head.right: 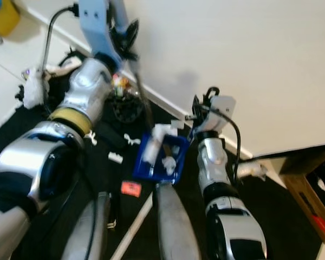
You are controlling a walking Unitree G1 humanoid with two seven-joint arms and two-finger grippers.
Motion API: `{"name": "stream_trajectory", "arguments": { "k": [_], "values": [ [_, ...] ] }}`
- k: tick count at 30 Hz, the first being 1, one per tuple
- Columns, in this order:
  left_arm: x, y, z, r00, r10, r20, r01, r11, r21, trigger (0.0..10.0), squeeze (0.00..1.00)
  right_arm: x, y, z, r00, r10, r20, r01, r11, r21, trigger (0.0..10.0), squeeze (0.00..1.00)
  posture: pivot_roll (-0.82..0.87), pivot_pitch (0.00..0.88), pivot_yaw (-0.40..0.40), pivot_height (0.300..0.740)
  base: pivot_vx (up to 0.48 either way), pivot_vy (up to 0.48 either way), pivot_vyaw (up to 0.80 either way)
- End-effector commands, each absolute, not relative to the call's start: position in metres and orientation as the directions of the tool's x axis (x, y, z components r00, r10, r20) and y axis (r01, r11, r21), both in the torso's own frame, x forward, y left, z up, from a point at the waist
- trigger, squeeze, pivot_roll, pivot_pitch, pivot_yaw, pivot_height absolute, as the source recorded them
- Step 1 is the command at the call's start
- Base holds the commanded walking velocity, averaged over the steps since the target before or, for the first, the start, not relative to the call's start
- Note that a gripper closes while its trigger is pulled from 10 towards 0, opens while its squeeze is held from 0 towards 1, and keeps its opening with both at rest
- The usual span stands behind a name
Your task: Sweep floor
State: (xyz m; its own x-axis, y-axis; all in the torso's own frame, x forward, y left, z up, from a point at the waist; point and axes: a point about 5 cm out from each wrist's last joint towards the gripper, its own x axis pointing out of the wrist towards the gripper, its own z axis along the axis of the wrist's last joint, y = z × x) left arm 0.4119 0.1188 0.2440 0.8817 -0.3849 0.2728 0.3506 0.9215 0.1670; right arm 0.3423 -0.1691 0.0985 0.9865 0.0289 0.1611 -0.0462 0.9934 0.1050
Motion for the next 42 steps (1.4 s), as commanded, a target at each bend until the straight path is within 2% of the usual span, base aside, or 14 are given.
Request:
{"name": "stream_trajectory", "arguments": {
  "k": [1,3,6,9,12,24,30,33,34,37,38,40,41,42],
  "values": [
    [0.410,0.147,0.228,0.919,-0.323,0.225,0.283,0.939,0.192,10.0,0.00,0.337,-0.169,0.078,0.997,0.053,0.050,-0.059,0.988,0.141,10.0,0.00,0.04,0.183,-0.016,0.740,0.000,0.000,0.00],
    [0.406,0.172,0.214,0.949,-0.236,0.207,0.204,0.965,0.165,10.0,0.00,0.333,-0.172,0.076,0.996,0.072,0.055,-0.079,0.987,0.140,10.0,0.00,0.04,0.206,-0.026,0.740,0.000,0.000,0.00],
    [0.401,0.187,0.204,0.959,-0.199,0.204,0.162,0.970,0.184,10.0,0.00,0.329,-0.178,0.072,0.996,0.073,0.051,-0.079,0.989,0.129,10.0,0.00,0.04,0.209,-0.038,0.740,0.000,0.000,0.00],
    [0.393,0.209,0.192,0.970,-0.136,0.200,0.091,0.971,0.219,10.0,0.00,0.323,-0.190,0.065,1.000,0.005,0.028,-0.009,0.991,0.137,10.0,0.00,0.05,0.254,-0.056,0.740,0.000,0.000,0.00],
    [0.392,0.212,0.188,0.975,-0.124,0.184,0.082,0.972,0.222,10.0,0.00,0.323,-0.192,0.065,0.999,-0.016,0.036,0.010,0.989,0.150,10.0,0.00,0.04,0.273,-0.058,0.740,0.000,0.000,0.00],
    [0.392,0.196,0.169,0.978,-0.202,0.046,0.172,0.916,0.363,10.0,0.00,0.328,-0.179,0.080,0.991,0.023,0.128,-0.044,0.985,0.166,10.0,0.00,-0.04,0.400,-0.031,0.740,0.000,0.000,0.00],
    [0.394,0.179,0.168,0.971,-0.236,0.030,0.205,0.897,0.392,10.0,0.00,0.325,-0.158,0.077,0.986,0.092,0.137,-0.116,0.976,0.183,10.0,0.00,-0.07,0.431,-0.037,0.740,0.000,0.000,0.00],
    [0.393,0.152,0.160,0.959,-0.282,0.038,0.252,0.903,0.348,10.0,0.00,0.323,-0.136,0.076,0.976,0.167,0.139,-0.192,0.964,0.184,10.0,0.00,-0.10,0.443,-0.048,0.740,0.000,0.000,0.00],
    [0.393,0.152,0.160,0.959,-0.282,0.038,0.252,0.903,0.348,10.0,0.00,0.323,-0.136,0.076,0.976,0.167,0.139,-0.192,0.964,0.184,10.0,0.00,-0.10,0.443,-0.048,0.740,0.000,0.000,0.00],
    [0.388,0.116,0.150,0.934,-0.354,0.042,0.333,0.909,0.252,10.0,0.00,0.320,-0.126,0.075,0.975,0.179,0.133,-0.201,0.965,0.172,10.0,0.00,-0.15,0.454,-0.064,0.740,0.000,0.000,0.00],
    [0.388,0.116,0.150,0.934,-0.354,0.042,0.333,0.909,0.252,10.0,0.00,0.320,-0.126,0.075,0.975,0.179,0.133,-0.201,0.965,0.172,10.0,0.00,-0.15,0.454,-0.064,0.740,0.000,0.000,0.00],
    [0.384,0.089,0.145,0.919,-0.390,0.052,0.380,0.914,0.145,10.0,0.00,0.318,-0.125,0.075,0.977,0.167,0.134,-0.188,0.968,0.167,10.0,0.00,-0.16,0.465,-0.069,0.740,0.000,0.000,0.00],
    [0.384,0.089,0.145,0.919,-0.390,0.052,0.380,0.914,0.145,10.0,0.00,0.318,-0.125,0.075,0.977,0.167,0.134,-0.188,0.968,0.167,10.0,0.00,-0.16,0.465,-0.069,0.740,0.000,0.000,0.00],
    [0.380,0.071,0.143,0.897,-0.439,0.058,0.433,0.897,0.083,10.0,0.00,0.318,-0.128,0.074,0.979,0.160,0.129,-0.180,0.970,0.161,10.0,0.00,-0.16,0.472,-0.075,0.740,0.000,0.000,0.00]
  ]
}}
